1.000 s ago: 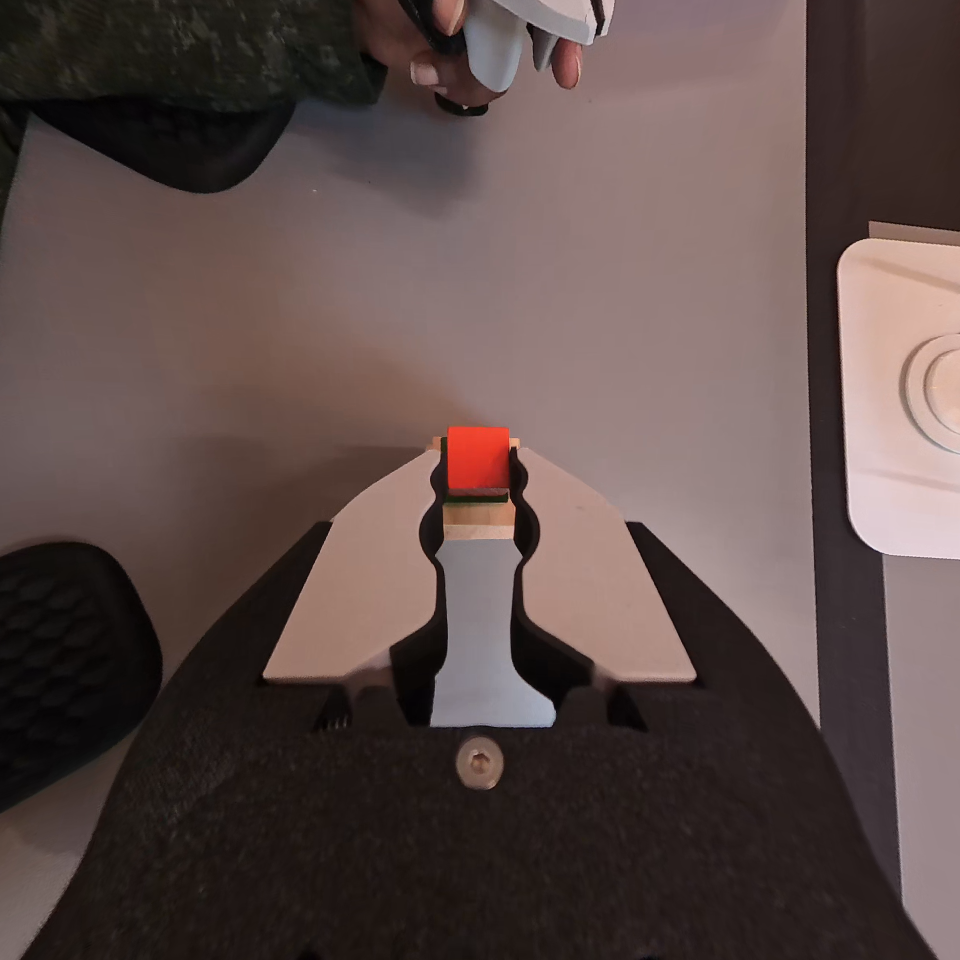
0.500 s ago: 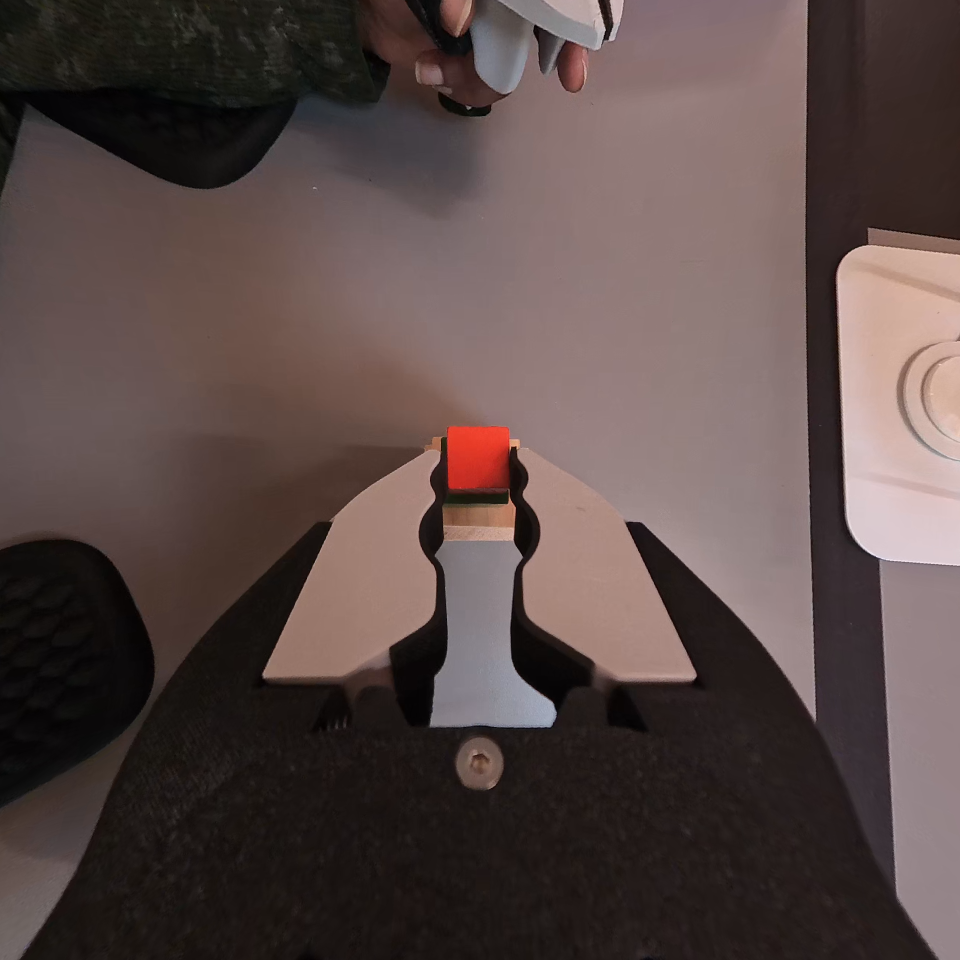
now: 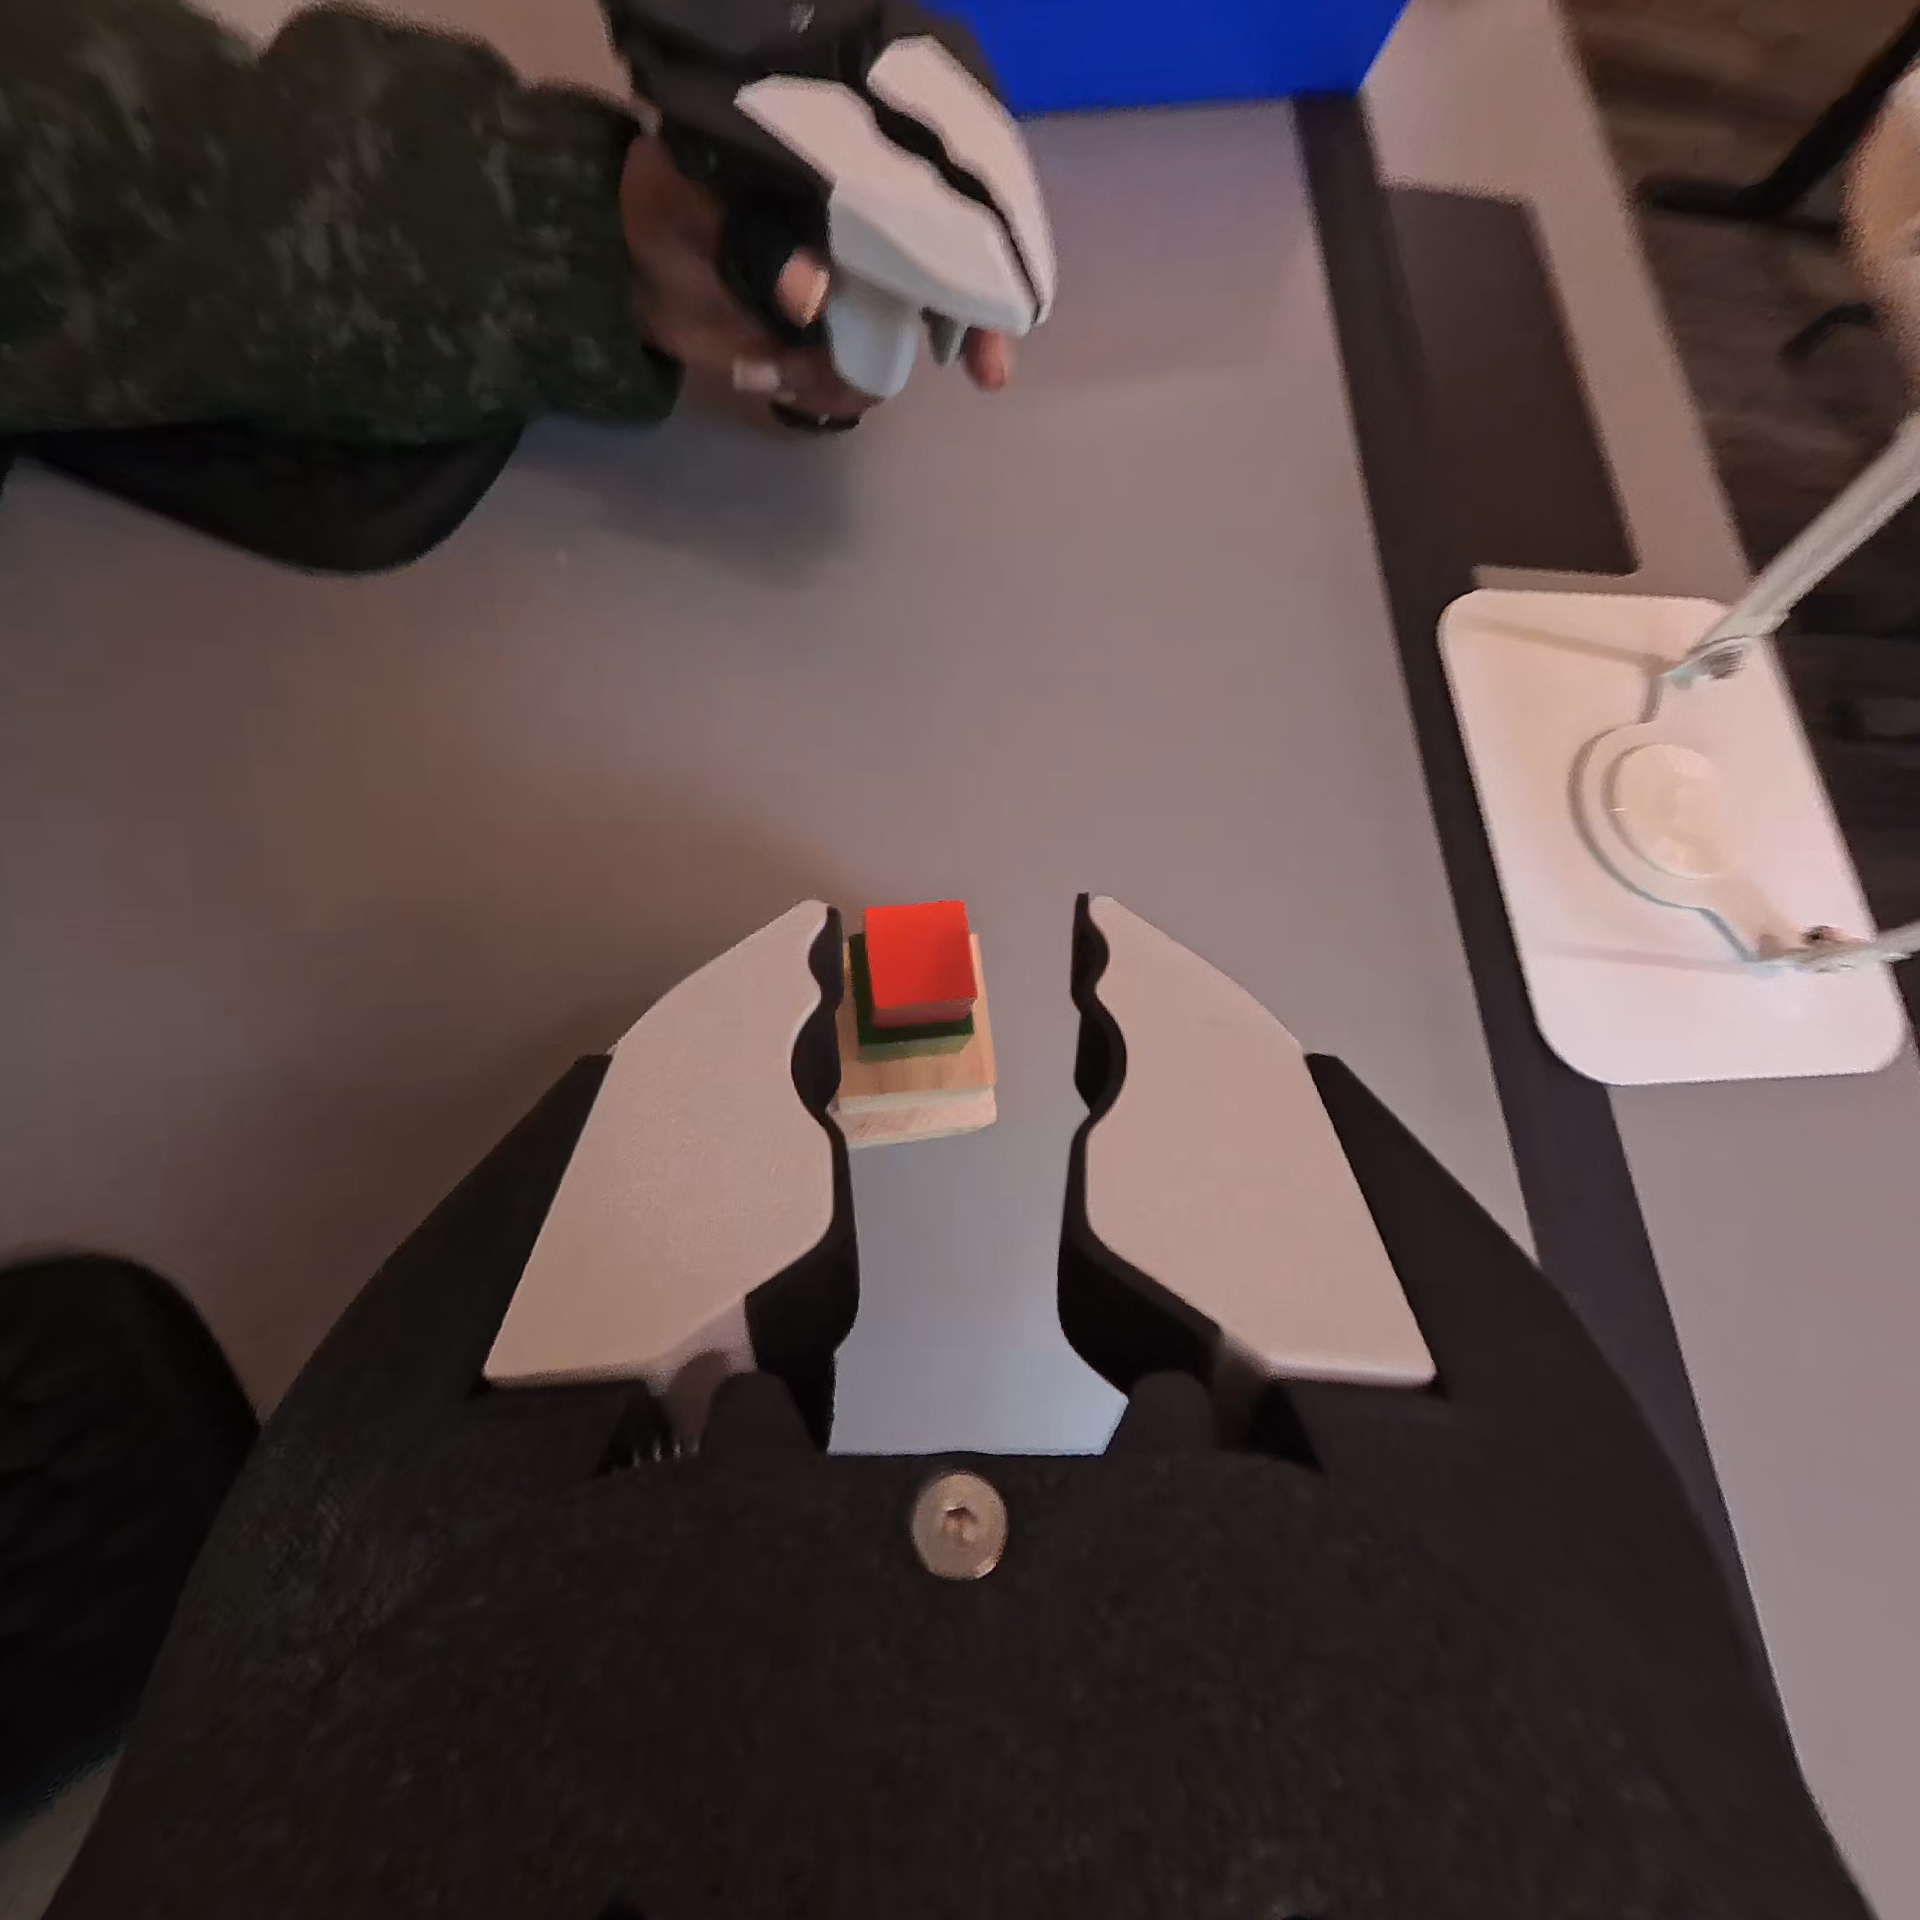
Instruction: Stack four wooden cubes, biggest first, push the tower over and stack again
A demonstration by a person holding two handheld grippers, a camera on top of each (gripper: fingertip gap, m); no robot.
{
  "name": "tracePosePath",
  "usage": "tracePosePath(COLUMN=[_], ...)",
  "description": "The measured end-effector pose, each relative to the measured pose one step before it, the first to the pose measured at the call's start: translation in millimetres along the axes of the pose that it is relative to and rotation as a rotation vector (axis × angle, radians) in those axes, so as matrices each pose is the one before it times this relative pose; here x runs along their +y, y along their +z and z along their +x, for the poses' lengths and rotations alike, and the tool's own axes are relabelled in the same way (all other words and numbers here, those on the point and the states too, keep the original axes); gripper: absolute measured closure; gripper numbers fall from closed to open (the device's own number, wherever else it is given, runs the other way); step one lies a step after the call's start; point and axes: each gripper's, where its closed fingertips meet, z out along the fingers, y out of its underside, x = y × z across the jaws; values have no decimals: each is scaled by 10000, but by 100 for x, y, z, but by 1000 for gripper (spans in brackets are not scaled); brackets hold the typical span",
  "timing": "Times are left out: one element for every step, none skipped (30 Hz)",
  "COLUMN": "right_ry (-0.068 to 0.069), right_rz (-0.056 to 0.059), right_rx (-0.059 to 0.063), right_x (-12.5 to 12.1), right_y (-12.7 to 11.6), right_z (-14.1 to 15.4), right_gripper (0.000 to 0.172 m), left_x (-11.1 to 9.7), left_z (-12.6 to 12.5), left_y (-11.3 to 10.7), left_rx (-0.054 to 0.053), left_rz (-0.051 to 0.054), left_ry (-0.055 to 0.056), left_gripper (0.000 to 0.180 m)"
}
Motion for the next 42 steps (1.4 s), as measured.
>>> tracePosePath(right_ry=[154,237,340,313,283,309,329,346,374,376,403,538,482,282,125,48,-21,-69,-101,-76,-123,-209,-273,-269,-345,-430,-452,-451,-428,-371,-295,-238,-155,-61,3,64,124,187,241,280,316,353], right_rz=[401,450,349,268,263,280,269,248,177,117,63,9,-121,-254,-262,-259,-279,-235,-139,90,141,91,52,103,69,-28,-37,31,62,80,115,154,90,50,75,81,65,68,80,106,154,181], right_rx=[395,397,506,548,561,621,733,782,788,830,879,796,635,574,456,273,223,129,13,-80,-148,-142,-193,-178,-171,-196,-209,-212,-217,-270,-235,-229,-178,-120,-121,-46,-1,-5,65,143,140,161], right_x=[-388,-336,-69,161,282,344,402,494,653,780,894,1030,1227,1339,1222,993,819,575,262,-259,-520,-597,-619,-714,-702,-588,-569,-666,-683,-667,-630,-576,-369,-196,-133,-47,35,69,76,59,-8,-54], right_y=[-467,-485,-482,-497,-542,-548,-543,-494,-435,-369,-329,-251,-80,98,294,448,591,651,620,492,452,540,640,715,807,861,829,705,555,387,242,113,9,-73,-193,-302,-374,-441,-497,-547,-592,-635], right_z=[231,195,325,314,260,312,449,506,500,518,564,466,297,298,181,-73,-190,-432,-718,-966,-1205,-1321,-1452,-1491,-1511,-1569,-1576,-1546,-1464,-1413,-1215,-1019,-774,-494,-292,7,261,437,709,955,1071,1195], right_gripper=[129,131,137,142,151,162,171,172,172,172,172,172,172,172,172,172,172,172,172,172,172,172,172,172,172,172,172,172,172,172,172,172,172,172,172,172,172,172,171,171,170,170], left_x=[-27,-34,-53,-73,-108,-121,-94,-57,-6,8,53,95,76,83,109,36,18,53,108,107,50,-38,-122,-165,-109,-124,-169,-184,-165,-162,-169,-128,-51,-6,-5,10,29,57,62,85,104,137], left_z=[-87,-83,-34,-19,-14,-7,-24,-94,-86,-93,-173,-189,-168,-217,-221,-182,-214,-267,-375,-373,-300,-238,-213,-282,-367,-400,-485,-529,-460,-354,-309,-290,-230,-163,-86,-59,-49,6,16,12,40,44], left_y=[-22,-11,-11,-4,-15,-34,-18,3,6,20,12,8,1,13,-6,-3,-20,-9,-45,-68,-78,-82,-93,-108,-107,-128,-171,-195,-181,-164,-140,-110,-43,-6,7,18,17,19,12,22,31,50], left_rx=[-48,-51,-20,-13,-23,-22,-40,-95,-72,-76,-133,-157,-145,-174,-171,-136,-145,-179,-255,-246,-175,-106,-91,-140,-191,-210,-267,-274,-196,-117,-91,-94,-78,-57,-33,-31,-31,-6,-8,-6,10,15], left_rz=[10,2,23,31,42,43,25,7,-2,-12,-53,-75,-54,-66,-80,-19,-7,-40,-68,-61,-33,-5,43,59,23,33,72,86,68,70,73,52,10,-11,2,0,-21,-32,-20,-30,-36,-52], left_ry=[-1,7,-5,-13,-5,0,8,12,0,-27,-9,49,72,61,62,48,15,42,102,110,51,-20,-52,-53,-50,-33,-28,-55,-94,-111,-109,-80,-44,-11,12,14,8,14,18,14,11,9], left_gripper=[180,180,180,180,180,180,180,180,180,180,180,180,180,180,180,180,180,180,180,180,180,180,180,180,180,180,180,180,180,180,180,180,180,180,180,180,180,180,180,180,180,180])
